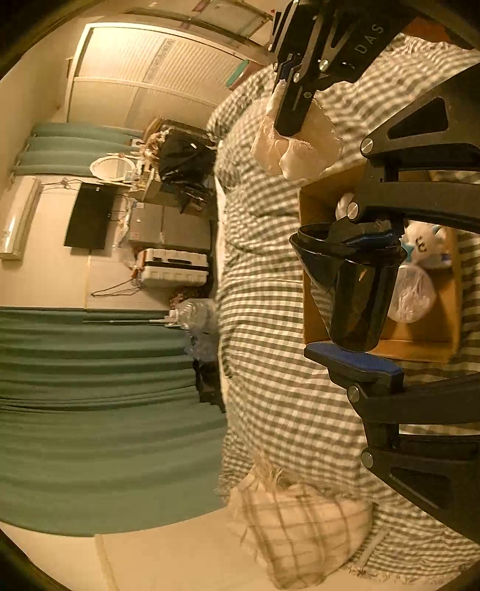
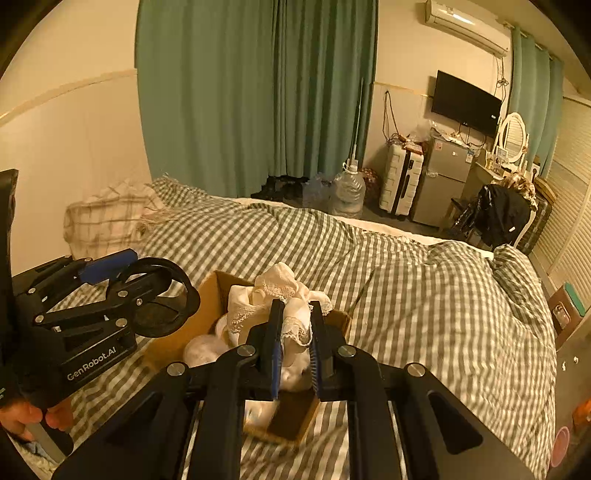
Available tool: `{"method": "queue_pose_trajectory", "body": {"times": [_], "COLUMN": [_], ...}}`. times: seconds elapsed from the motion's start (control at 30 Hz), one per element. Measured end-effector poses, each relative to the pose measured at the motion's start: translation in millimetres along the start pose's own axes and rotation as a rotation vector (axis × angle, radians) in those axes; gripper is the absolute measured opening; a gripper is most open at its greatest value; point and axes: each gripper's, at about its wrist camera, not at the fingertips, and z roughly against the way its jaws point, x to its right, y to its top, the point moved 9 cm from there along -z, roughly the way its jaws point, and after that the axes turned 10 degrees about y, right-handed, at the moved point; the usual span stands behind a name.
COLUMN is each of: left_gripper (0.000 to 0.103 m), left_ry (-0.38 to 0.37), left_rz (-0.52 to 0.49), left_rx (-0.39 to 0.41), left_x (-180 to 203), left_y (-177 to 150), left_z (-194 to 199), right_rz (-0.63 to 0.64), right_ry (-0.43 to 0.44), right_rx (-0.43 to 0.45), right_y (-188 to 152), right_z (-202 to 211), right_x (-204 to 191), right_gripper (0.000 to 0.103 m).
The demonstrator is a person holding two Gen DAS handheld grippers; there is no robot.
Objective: Organize objects
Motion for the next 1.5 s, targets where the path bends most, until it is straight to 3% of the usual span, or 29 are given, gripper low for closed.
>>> {"method": "queue_pose_trajectory", "body": {"times": [0.13, 0.3, 0.37, 0.4, 0.43, 0.47, 0.53, 0.73, 0.93, 1.03, 1.13, 1.27, 1.37, 1.5], "left_gripper": [0.046, 0.047, 0.050, 0.056, 0.069, 0.075, 0.084, 0.087, 0.102, 0.103, 0.103, 0.103, 0.103, 0.103], "left_ry": [-0.018, -0.037, -0.047, -0.052, -0.055, -0.054, -0.059, -0.036, -0.029, -0.032, -0.026, 0.050, 0.060, 0.051], "left_rz": [0.000, 0.010, 0.010, 0.006, 0.003, 0.006, 0.010, 0.008, 0.020, 0.025, 0.037, 0.049, 0.060, 0.078], "left_rx": [-0.044, -0.083, -0.097, -0.101, -0.101, -0.094, -0.074, -0.038, 0.095, 0.163, 0.225, 0.318, 0.366, 0.380], "left_x": [3.7, 6.8, 6.1, 5.5, 3.9, 2.0, 0.6, -12.7, -26.1, -28.3, -28.9, -31.6, -29.1, -25.3], "left_y": [-20.1, -36.7, -39.0, -39.3, -39.2, -37.7, -35.0, -20.7, 5.8, 12.5, 11.0, -4.5, -24.2, -47.6], "left_z": [-41.0, -63.6, -64.9, -63.5, -62.0, -59.2, -46.4, -4.1, 76.1, 113.2, 150.1, 181.2, 194.2, 191.0], "right_rz": [-0.023, -0.076, -0.089, -0.091, -0.092, -0.094, -0.099, -0.111, -0.096, -0.066, -0.049, -0.056, -0.057, -0.074], "right_ry": [0.010, 0.052, 0.061, 0.060, 0.056, 0.055, 0.056, -0.005, -0.097, -0.142, -0.190, -0.241, -0.288, -0.267], "right_rx": [-0.039, -0.048, -0.046, -0.042, -0.027, -0.011, 0.014, 0.073, 0.169, 0.235, 0.296, 0.331, 0.358, 0.390], "right_y": [-10.0, -27.7, -30.7, -31.8, -30.8, -28.3, -23.4, -13.6, 0.7, 5.3, 4.9, -9.7, -28.2, -54.5], "right_z": [-38.2, -73.6, -76.2, -76.0, -72.7, -68.7, -55.6, -1.8, 82.0, 127.0, 162.7, 188.2, 198.2, 189.9], "right_x": [11.5, 21.5, 24.6, 25.7, 26.5, 27.1, 26.2, 26.2, 18.7, 8.2, 1.1, -3.7, -10.1, -19.2], "right_gripper": [0.011, 0.015, 0.030, 0.045, 0.056, 0.058, 0.061, 0.072, 0.092, 0.101, 0.102, 0.103, 0.103, 0.102]}}
